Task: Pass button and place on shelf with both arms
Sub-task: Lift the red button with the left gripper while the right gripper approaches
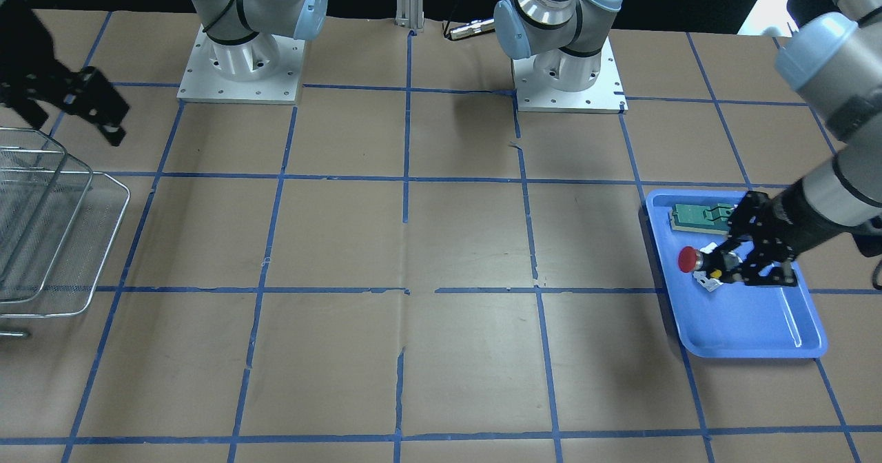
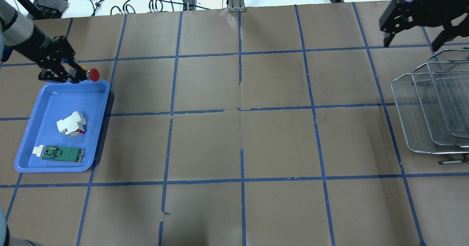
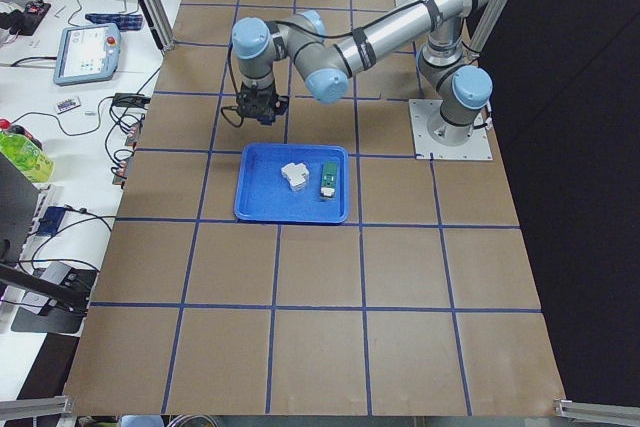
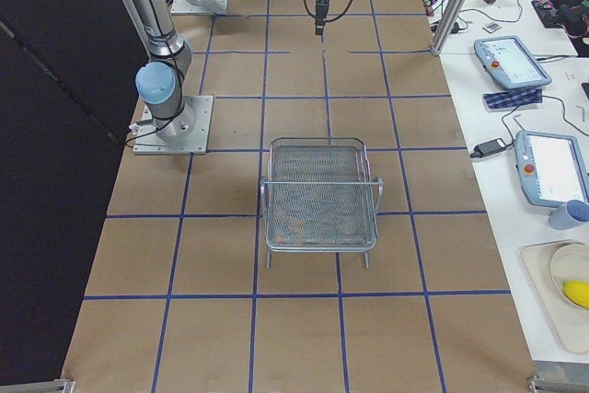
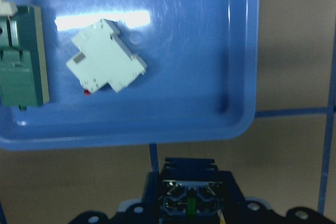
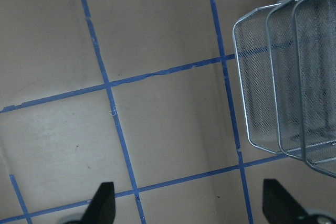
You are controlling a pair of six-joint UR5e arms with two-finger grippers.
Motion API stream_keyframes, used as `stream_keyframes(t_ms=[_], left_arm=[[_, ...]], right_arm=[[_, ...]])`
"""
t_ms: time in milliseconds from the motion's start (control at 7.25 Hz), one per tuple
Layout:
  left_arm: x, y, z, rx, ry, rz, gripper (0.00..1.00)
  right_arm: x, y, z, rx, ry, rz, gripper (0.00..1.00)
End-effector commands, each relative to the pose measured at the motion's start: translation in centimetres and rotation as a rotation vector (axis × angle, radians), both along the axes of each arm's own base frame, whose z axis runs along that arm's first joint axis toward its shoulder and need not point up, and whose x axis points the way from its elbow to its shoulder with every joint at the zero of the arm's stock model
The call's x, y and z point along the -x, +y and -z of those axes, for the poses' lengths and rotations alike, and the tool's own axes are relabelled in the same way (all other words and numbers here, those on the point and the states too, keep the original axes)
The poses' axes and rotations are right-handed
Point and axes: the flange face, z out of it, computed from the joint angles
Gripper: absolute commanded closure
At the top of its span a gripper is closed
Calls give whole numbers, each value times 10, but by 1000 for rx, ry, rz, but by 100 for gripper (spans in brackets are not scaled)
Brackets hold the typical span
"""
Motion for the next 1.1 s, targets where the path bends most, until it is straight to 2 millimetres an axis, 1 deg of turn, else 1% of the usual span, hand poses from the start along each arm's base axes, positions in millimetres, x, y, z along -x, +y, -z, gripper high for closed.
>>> stream_keyframes(t_ms=[0, 138, 276, 414, 552, 690, 828, 966], left_arm=[[136, 17, -36, 24, 60, -15, 100], [214, 26, -42, 13, 64, -66, 100], [281, 37, -39, 17, 71, -60, 100], [324, 50, -41, 25, 88, -94, 100], [359, 67, -43, 15, 96, -105, 100], [388, 83, -45, -1, 120, -109, 100], [413, 94, -49, 20, 154, -129, 100], [428, 103, -54, 27, 164, -106, 100]], right_arm=[[70, -22, 37, -10, -185, 22, 0], [76, -25, 43, 30, -316, 11, 0], [62, -23, 60, 18, -478, 3, 0], [51, -18, 68, 5, -583, 10, 0], [36, -11, 67, -15, -689, -12, 0], [23, 3, 72, -91, -818, -21, 0], [11, 0, 72, -22, -989, -63, 0], [7, -8, 70, 94, -1081, -112, 0]])
